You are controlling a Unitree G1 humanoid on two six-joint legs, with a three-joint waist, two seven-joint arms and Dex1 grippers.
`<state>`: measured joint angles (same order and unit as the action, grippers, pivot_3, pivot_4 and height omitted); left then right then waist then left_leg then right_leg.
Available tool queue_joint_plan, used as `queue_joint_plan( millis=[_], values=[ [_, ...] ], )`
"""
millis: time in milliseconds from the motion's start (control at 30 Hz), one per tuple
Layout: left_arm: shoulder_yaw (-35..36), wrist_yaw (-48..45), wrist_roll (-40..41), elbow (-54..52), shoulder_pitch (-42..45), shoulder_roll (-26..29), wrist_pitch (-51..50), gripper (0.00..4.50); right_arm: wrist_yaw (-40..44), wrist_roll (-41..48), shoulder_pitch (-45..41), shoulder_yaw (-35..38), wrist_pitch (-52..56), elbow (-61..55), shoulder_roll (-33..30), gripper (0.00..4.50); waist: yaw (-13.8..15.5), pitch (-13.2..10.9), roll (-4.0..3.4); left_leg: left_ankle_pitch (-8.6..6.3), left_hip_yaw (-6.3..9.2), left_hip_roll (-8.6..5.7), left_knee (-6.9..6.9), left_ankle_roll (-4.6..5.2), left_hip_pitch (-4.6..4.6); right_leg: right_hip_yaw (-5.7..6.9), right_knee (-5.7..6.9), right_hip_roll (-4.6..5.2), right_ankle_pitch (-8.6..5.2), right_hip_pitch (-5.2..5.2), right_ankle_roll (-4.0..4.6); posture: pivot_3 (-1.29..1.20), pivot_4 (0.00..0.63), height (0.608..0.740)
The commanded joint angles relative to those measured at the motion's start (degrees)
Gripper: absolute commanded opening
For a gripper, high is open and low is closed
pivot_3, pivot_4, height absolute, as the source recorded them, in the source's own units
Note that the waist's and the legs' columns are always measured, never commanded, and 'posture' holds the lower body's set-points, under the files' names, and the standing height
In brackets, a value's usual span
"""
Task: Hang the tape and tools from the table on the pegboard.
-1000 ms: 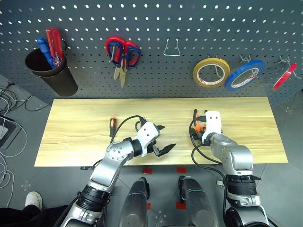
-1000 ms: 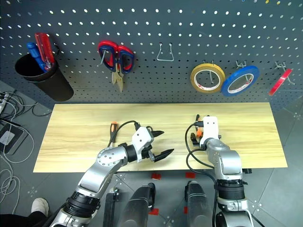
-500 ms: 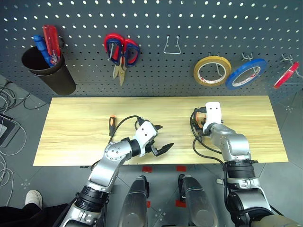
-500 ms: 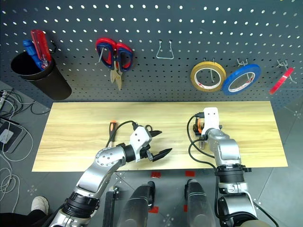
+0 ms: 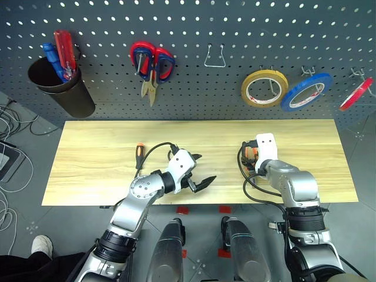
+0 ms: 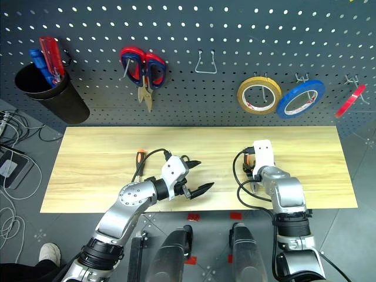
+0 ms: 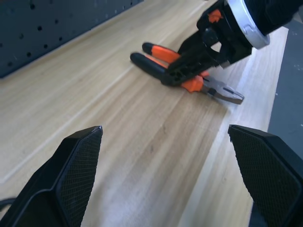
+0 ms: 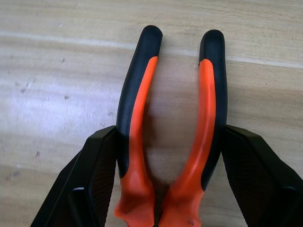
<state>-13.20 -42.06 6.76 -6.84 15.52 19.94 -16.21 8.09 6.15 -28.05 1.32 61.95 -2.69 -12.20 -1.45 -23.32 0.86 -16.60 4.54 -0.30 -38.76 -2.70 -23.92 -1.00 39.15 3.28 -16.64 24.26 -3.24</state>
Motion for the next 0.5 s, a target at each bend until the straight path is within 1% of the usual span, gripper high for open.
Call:
queue_joint_plan(
  millis=[33,233,300,367,500],
  values=[
    [-0.5,-0.5,0.8,-1.4,-0.6,-0.3,0.8,4.50,6.2,2.2,1.9,-3.6,2.2,-1.8,-3.6,3.02,0.0,0.0,0.00,0.00,0.01,0.00,0.00,0.00,0.00,0.01,-0.02,0.00,0.00,0.00,0.00,0.09,0.439,0.740],
    [-1.5,-0.6,0.8,-2.1,-0.9,-1.1,1.0,4.50,14.8,2.5,2.9,-10.6,1.2,-1.8,-12.7,3.02,0.0,0.0,0.02,0.00,0.05,-0.01,0.00,0.00,-0.01,0.05,-0.08,0.01,0.00,-0.06,0.00,0.08,0.420,0.740],
    [-2.0,-0.5,0.9,-2.6,-1.1,-1.6,1.0,4.50,17.2,1.5,3.2,-12.9,-1.6,-1.2,-15.6,3.02,0.1,0.0,0.03,0.00,0.07,-0.01,-0.01,0.00,-0.01,0.08,-0.09,0.02,0.00,-0.10,0.00,0.09,0.407,0.740],
    [-2.3,-0.4,1.0,-3.3,-1.2,-2.0,0.7,4.50,19.0,0.8,3.0,-14.1,-4.3,-0.6,-17.8,3.02,0.1,0.0,0.05,0.00,0.08,-0.01,-0.02,-0.01,-0.01,0.10,-0.11,0.06,0.00,-0.11,-0.01,0.09,0.399,0.740],
    [-1.0,0.1,2.9,-6.9,-1.5,-2.3,-1.6,4.50,21.0,1.1,2.6,-13.3,-7.9,-2.4,-19.8,3.02,0.3,0.0,0.06,0.05,0.09,0.00,-0.04,-0.09,-0.03,0.12,-0.11,0.10,0.01,-0.10,-0.01,0.09,0.362,0.740]
  ],
)
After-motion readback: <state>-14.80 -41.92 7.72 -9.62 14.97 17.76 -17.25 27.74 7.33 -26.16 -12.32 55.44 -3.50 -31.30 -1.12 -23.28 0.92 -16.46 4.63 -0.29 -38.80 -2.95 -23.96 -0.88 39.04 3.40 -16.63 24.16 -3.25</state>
